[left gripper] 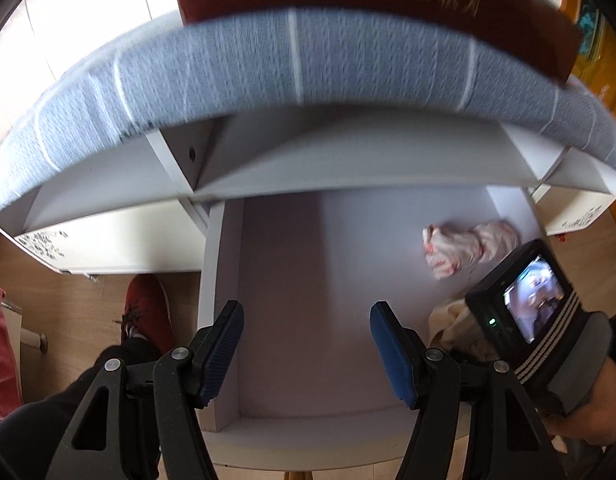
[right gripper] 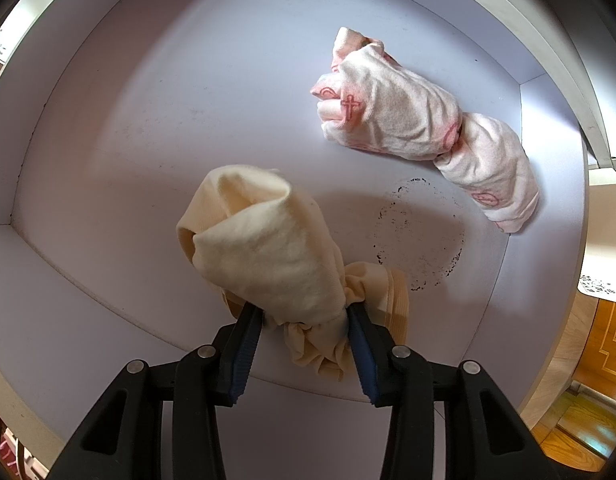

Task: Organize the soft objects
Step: 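Return the left gripper from the tray to the drawer, then hold the cream cloth with the right gripper above the drawer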

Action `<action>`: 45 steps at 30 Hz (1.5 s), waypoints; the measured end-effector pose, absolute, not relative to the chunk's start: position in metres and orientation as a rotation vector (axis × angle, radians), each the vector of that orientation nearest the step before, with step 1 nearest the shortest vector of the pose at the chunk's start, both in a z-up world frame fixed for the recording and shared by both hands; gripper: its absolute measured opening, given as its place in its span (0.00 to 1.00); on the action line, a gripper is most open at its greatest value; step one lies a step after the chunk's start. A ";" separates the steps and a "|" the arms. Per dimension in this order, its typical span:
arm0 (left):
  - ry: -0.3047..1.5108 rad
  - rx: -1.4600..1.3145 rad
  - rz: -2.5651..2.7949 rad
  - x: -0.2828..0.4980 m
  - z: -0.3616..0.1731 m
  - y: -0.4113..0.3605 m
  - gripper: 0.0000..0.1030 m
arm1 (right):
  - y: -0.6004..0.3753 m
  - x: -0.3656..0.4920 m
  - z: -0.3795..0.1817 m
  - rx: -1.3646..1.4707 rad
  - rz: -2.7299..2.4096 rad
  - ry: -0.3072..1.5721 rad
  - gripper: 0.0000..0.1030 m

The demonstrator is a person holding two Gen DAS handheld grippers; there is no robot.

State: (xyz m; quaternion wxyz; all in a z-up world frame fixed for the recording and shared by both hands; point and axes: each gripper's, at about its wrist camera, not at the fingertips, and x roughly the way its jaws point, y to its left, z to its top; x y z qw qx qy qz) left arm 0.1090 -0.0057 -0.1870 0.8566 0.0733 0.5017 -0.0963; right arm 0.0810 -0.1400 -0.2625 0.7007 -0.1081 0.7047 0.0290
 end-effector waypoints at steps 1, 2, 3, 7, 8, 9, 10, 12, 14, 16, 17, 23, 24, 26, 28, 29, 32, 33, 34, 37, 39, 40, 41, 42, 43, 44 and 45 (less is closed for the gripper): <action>1.072 0.151 -0.199 0.111 -0.191 -0.005 0.65 | -0.140 0.081 -0.263 -0.240 0.065 1.570 0.42; 1.090 0.145 -0.195 0.112 -0.194 -0.004 0.65 | -0.139 0.081 -0.262 -0.239 0.066 1.572 0.42; 1.103 0.138 -0.193 0.113 -0.197 -0.003 0.65 | -0.140 0.081 -0.262 -0.239 0.066 1.574 0.42; 1.155 0.106 -0.178 0.117 -0.206 0.003 0.65 | -0.145 0.083 -0.265 -0.232 0.053 1.587 0.42; 1.168 0.101 -0.174 0.118 -0.209 0.004 0.65 | -0.147 0.083 -0.265 -0.232 0.046 1.587 0.39; 1.176 0.099 -0.173 0.119 -0.211 0.005 0.65 | -0.149 0.083 -0.265 -0.232 0.041 1.584 0.36; 1.189 0.100 -0.172 0.119 -0.214 0.004 0.65 | -0.151 0.084 -0.265 -0.228 0.039 1.584 0.36; 1.211 0.107 -0.171 0.120 -0.219 0.003 0.65 | -0.154 0.087 -0.266 -0.223 0.038 1.583 0.34; 1.231 0.118 -0.179 0.120 -0.224 0.000 0.65 | -0.154 0.088 -0.266 -0.237 0.038 1.580 0.33; 1.245 0.123 -0.185 0.120 -0.227 -0.001 0.65 | -0.155 0.086 -0.266 -0.245 0.036 1.578 0.32; 1.253 0.124 -0.189 0.120 -0.229 -0.002 0.65 | -0.155 0.087 -0.266 -0.244 0.035 1.578 0.32; 1.304 0.111 -0.200 0.121 -0.239 -0.004 0.65 | -0.162 0.082 -0.266 -0.198 0.033 1.582 0.32; 1.309 0.113 -0.197 0.122 -0.240 -0.004 0.65 | -0.164 0.083 -0.266 -0.187 0.034 1.583 0.32; 1.321 0.110 -0.197 0.122 -0.242 -0.004 0.65 | -0.167 0.083 -0.265 -0.177 0.037 1.584 0.32; 1.329 0.111 -0.196 0.122 -0.244 -0.004 0.65 | -0.169 0.084 -0.265 -0.179 0.041 1.589 0.33; 1.330 0.110 -0.197 0.122 -0.244 -0.003 0.65 | -0.170 0.084 -0.265 -0.181 0.041 1.591 0.33; 1.337 0.112 -0.202 0.122 -0.246 -0.003 0.65 | -0.174 0.085 -0.269 -0.189 0.038 1.602 0.33; 1.341 0.116 -0.206 0.122 -0.247 -0.004 0.65 | -0.174 0.085 -0.272 -0.189 0.035 1.607 0.33; 1.346 0.123 -0.210 0.121 -0.248 -0.005 0.65 | -0.174 0.085 -0.275 -0.187 0.031 1.611 0.33; 1.357 0.145 -0.219 0.121 -0.251 -0.010 0.65 | -0.177 0.086 -0.277 -0.191 0.021 1.615 0.34; 1.363 0.152 -0.221 0.121 -0.253 -0.012 0.65 | -0.181 0.083 -0.281 -0.192 0.017 1.617 0.36; 1.367 0.155 -0.221 0.121 -0.254 -0.012 0.65 | -0.182 0.083 -0.282 -0.193 0.015 1.618 0.36; 1.371 0.156 -0.220 0.121 -0.255 -0.012 0.65 | -0.183 0.083 -0.283 -0.194 0.013 1.618 0.36; 1.374 0.157 -0.219 0.121 -0.256 -0.013 0.65 | -0.184 0.082 -0.284 -0.196 0.011 1.617 0.36; 1.376 0.158 -0.217 0.121 -0.257 -0.014 0.65 | -0.185 0.082 -0.285 -0.197 0.009 1.617 0.36; 1.377 0.160 -0.215 0.121 -0.257 -0.014 0.65 | -0.189 0.081 -0.286 -0.199 0.007 1.615 0.36; 1.378 0.160 -0.216 0.120 -0.257 -0.014 0.65 | -0.190 0.081 -0.287 -0.205 0.005 1.614 0.37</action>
